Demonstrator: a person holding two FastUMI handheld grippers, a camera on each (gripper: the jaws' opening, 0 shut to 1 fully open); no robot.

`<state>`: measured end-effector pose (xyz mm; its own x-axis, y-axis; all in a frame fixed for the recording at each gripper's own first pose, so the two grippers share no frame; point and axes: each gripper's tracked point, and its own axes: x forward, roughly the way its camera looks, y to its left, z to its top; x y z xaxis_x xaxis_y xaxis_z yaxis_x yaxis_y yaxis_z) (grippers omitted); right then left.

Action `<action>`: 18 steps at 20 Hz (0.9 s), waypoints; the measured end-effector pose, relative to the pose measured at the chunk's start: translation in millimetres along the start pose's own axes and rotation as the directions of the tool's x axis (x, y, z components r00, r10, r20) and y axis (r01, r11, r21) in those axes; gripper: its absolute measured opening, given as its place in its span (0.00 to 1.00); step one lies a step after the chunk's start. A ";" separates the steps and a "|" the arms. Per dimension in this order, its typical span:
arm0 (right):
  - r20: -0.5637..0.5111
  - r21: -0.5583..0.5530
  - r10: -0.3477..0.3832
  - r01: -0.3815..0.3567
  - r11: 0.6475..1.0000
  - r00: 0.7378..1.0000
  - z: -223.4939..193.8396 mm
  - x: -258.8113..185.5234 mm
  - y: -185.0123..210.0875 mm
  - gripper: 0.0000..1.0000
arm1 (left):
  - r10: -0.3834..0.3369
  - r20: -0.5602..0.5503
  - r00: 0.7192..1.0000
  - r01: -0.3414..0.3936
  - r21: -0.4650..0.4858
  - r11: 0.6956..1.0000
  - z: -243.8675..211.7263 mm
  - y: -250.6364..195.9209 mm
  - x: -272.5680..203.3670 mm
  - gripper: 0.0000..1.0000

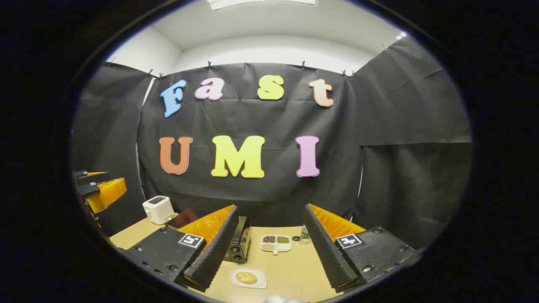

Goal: Open the electric oven with the left hand, put the food in, and close the electric oven.

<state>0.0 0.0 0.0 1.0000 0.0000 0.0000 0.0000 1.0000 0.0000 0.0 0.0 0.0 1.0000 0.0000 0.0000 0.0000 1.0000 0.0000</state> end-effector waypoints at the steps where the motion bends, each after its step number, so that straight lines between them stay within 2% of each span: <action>1: -0.001 0.002 -0.001 0.001 1.000 1.000 -0.7 0.4 -0.8 0.99 | 0.001 0.001 1.000 -0.001 0.003 1.000 0.5 0.7 0.2 0.94; 18: -0.012 -0.011 -0.011 0.011 1.000 1.000 -4.2 1.1 -4.6 0.99 | -0.010 0.003 1.000 0.010 -0.011 1.000 -15.5 -1.6 11.7 0.94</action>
<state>1.1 -4.6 -4.2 0.9999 -0.0107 -0.0124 0.0105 0.9999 -0.0106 11.7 -1.6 -15.5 1.0000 -0.0096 0.0028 0.0096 0.9999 -0.0111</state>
